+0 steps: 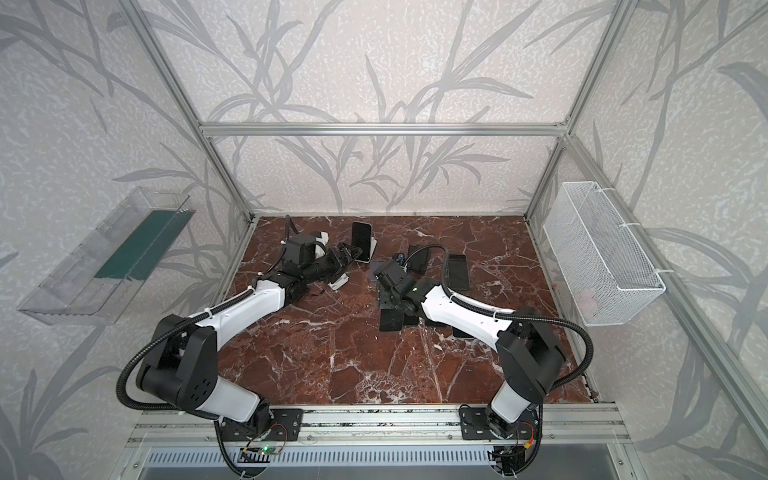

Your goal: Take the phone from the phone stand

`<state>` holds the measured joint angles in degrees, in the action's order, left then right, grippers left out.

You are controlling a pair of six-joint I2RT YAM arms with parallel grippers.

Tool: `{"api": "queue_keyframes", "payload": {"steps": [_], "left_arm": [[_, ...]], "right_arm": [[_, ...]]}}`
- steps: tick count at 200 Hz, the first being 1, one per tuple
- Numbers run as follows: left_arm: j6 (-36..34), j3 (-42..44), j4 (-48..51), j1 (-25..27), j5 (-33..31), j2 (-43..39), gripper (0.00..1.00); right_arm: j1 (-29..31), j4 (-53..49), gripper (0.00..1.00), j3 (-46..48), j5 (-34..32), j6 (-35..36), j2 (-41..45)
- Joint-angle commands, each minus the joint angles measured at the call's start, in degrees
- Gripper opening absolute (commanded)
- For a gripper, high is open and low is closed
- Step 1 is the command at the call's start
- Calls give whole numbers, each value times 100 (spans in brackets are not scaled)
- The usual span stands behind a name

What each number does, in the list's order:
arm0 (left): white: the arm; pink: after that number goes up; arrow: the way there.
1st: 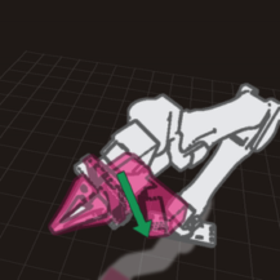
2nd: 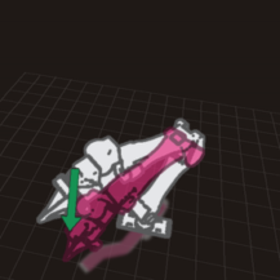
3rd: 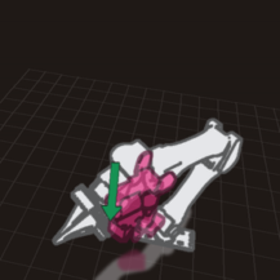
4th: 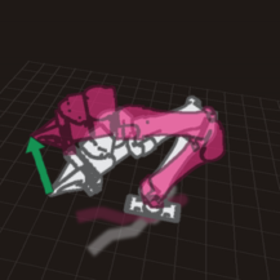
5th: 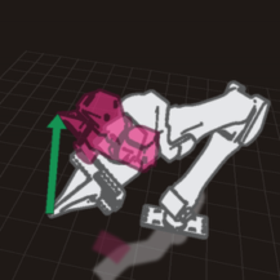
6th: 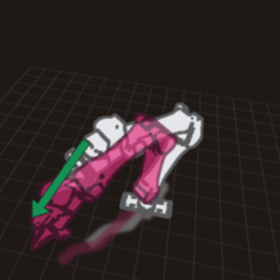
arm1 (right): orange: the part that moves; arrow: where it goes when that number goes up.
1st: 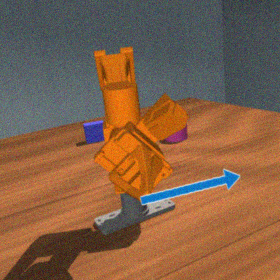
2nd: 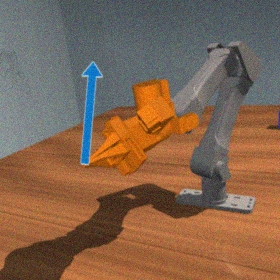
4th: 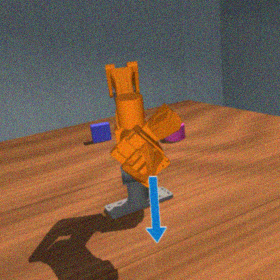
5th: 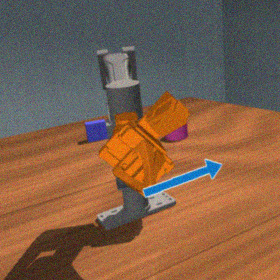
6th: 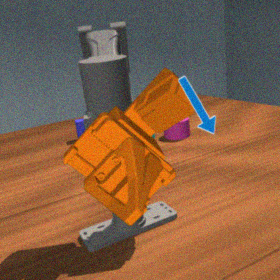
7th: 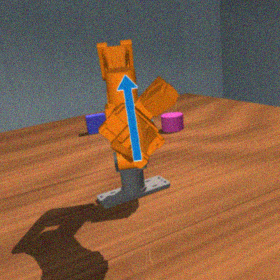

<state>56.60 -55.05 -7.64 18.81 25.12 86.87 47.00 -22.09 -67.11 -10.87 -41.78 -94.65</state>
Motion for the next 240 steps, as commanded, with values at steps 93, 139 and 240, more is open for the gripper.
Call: {"api": "queue_keyframes", "payload": {"steps": [93, 139, 240], "left_arm": [[159, -120, -109, -131, 63, -188, 87], [159, -120, -115, -140, 54, -205, 87], [150, -113, -116, -167, 45, -188, 88]], "right_arm": [[81, -146, 62, -894, 628, -439, -1100], [81, -190, 62, -1064, 740, -501, -1461], [81, -88, 63, -1265, 645, -531, -2011]]}}
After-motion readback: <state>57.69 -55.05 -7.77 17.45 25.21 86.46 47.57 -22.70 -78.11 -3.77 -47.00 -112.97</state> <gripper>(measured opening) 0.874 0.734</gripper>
